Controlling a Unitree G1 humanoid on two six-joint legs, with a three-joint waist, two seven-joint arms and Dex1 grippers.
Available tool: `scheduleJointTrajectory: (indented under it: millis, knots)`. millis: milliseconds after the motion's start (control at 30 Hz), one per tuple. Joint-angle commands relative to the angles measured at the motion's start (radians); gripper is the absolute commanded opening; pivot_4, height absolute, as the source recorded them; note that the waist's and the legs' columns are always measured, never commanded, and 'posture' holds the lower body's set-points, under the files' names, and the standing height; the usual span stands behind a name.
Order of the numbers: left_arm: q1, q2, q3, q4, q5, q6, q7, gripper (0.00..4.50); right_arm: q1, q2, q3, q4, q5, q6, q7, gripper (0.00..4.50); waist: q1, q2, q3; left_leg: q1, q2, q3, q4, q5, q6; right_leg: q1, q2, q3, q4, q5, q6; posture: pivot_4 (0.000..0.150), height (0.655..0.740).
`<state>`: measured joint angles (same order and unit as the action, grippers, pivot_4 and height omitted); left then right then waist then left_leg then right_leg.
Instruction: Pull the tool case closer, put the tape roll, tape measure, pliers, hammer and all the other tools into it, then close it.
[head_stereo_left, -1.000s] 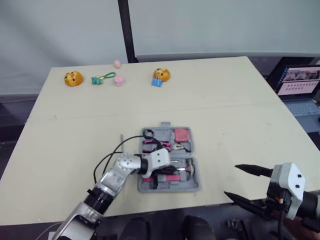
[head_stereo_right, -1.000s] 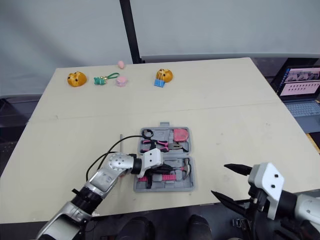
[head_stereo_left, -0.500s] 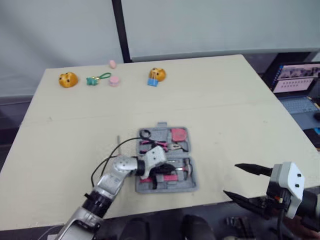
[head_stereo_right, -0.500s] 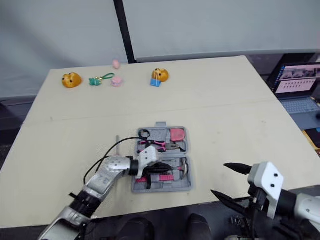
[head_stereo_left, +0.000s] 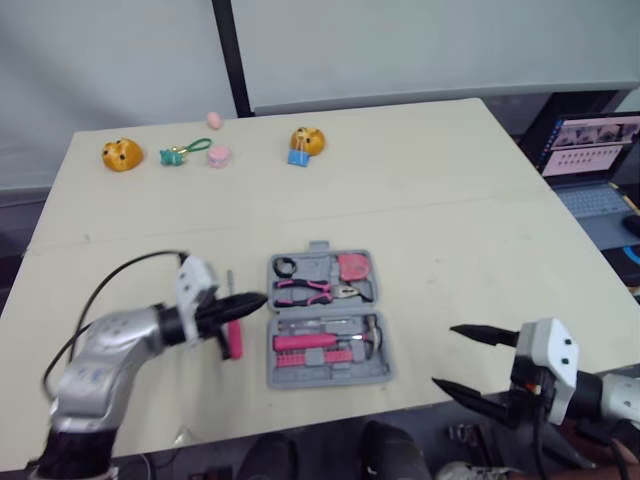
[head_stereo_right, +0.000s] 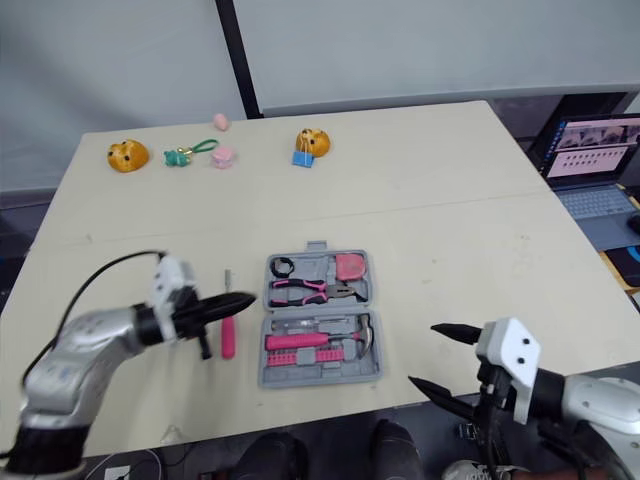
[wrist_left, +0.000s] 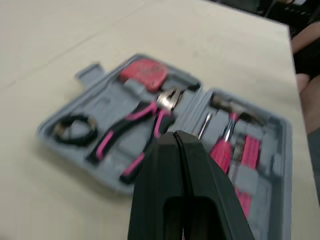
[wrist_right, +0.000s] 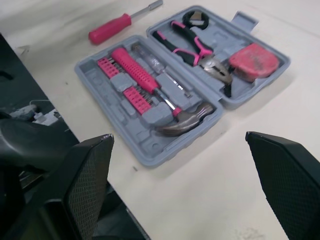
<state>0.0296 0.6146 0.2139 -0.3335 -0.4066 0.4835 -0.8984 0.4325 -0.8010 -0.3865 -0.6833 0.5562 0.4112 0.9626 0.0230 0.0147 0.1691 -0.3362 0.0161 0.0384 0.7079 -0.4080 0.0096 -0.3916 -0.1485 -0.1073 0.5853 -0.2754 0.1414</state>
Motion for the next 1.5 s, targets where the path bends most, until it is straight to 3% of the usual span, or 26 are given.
scheduleJointTrajectory:
  millis: [33, 200, 300, 533, 567, 633, 800, 1233, 1367, 1500]
  knots:
    - [0.136, 0.000, 0.104, -0.103, -0.017, -0.067, 0.021, 0.03, 0.000, 0.012, 0.011, -0.010, 0.001, -0.023, 0.000, 4.50, 0.001, -0.003, 0.002, 0.000, 0.000, 0.000, 0.000, 0.000, 0.000, 0.000, 0.000, 0.000, 0.000, 0.000, 0.000, 0.150, 0.7400]
    - [0.414, -0.074, 0.223, -0.230, -0.032, -0.114, 0.073, 0.03, 0.034, 0.019, 0.028, -0.021, -0.004, -0.036, 0.010, 4.50, 0.004, -0.008, 0.005, 0.000, 0.000, 0.000, 0.000, 0.000, 0.000, 0.001, -0.001, 0.001, -0.002, 0.000, 0.000, 0.150, 0.7400]
    - [0.603, -0.122, 0.282, -0.261, -0.049, -0.148, 0.054, 0.80, 0.059, 0.027, 0.023, -0.024, -0.002, -0.047, 0.009, 4.50, 0.002, -0.009, 0.005, 0.000, 0.001, 0.000, 0.000, -0.001, -0.001, 0.000, -0.001, 0.002, -0.005, -0.001, -0.001, 0.150, 0.7400]
    - [0.887, -0.242, 0.346, -0.168, -0.034, -0.359, -0.016, 4.20, 0.130, 0.036, -0.001, -0.015, -0.003, -0.077, 0.022, 4.50, 0.003, -0.011, 0.007, 0.000, 0.002, 0.002, -0.001, -0.005, 0.001, -0.002, -0.001, 0.002, -0.006, -0.008, -0.015, 0.150, 0.7400]
    - [0.899, -0.258, 0.349, -0.148, -0.027, -0.393, -0.013, 4.39, 0.137, 0.037, -0.004, -0.012, -0.003, -0.083, 0.024, 4.50, 0.004, -0.011, 0.007, 0.000, 0.002, 0.002, -0.001, -0.005, 0.001, -0.002, -0.001, 0.002, -0.006, -0.011, -0.019, 0.150, 0.7400]
    - [0.912, -0.285, 0.353, -0.124, -0.019, -0.437, 0.006, 4.39, 0.151, 0.040, -0.011, -0.006, -0.003, -0.091, 0.023, 4.50, 0.007, -0.011, 0.007, 0.000, 0.004, 0.002, -0.001, -0.009, 0.008, -0.002, -0.001, 0.002, -0.006, -0.011, -0.021, 0.150, 0.7400]
    - [0.923, -0.319, 0.336, -0.083, -0.006, -0.515, 0.019, 4.39, 0.190, 0.048, -0.016, 0.011, -0.012, -0.116, 0.024, 4.50, 0.003, -0.012, 0.007, 0.000, 0.002, 0.003, 0.000, -0.010, 0.008, -0.002, -0.001, 0.001, -0.006, -0.012, -0.022, 0.150, 0.7400]
    - [0.890, -0.273, 0.331, -0.023, -0.044, -0.595, -0.010, 4.39, 0.224, 0.059, -0.043, 0.007, -0.017, -0.119, 0.006, 4.50, 0.001, -0.013, 0.006, 0.001, 0.001, 0.005, 0.000, -0.010, 0.007, -0.002, 0.000, 0.002, -0.006, -0.012, -0.022, 0.150, 0.7400]
    - [0.891, -0.263, 0.317, -0.079, -0.060, -0.520, 0.034, 4.39, 0.222, 0.046, -0.078, 0.006, -0.020, -0.125, 0.020, 4.50, 0.001, -0.013, 0.006, 0.001, 0.001, 0.005, 0.000, -0.010, 0.007, -0.002, 0.000, 0.002, -0.006, -0.011, -0.021, 0.150, 0.7400]
    - [0.893, -0.259, 0.330, -0.248, -0.159, -0.341, 0.155, 4.39, 0.180, 0.009, -0.121, 0.013, 0.009, -0.112, 0.049, 4.50, 0.001, -0.014, 0.006, 0.001, 0.002, 0.005, 0.001, -0.010, 0.007, -0.001, 0.000, 0.002, -0.005, -0.011, -0.020, 0.150, 0.7400]
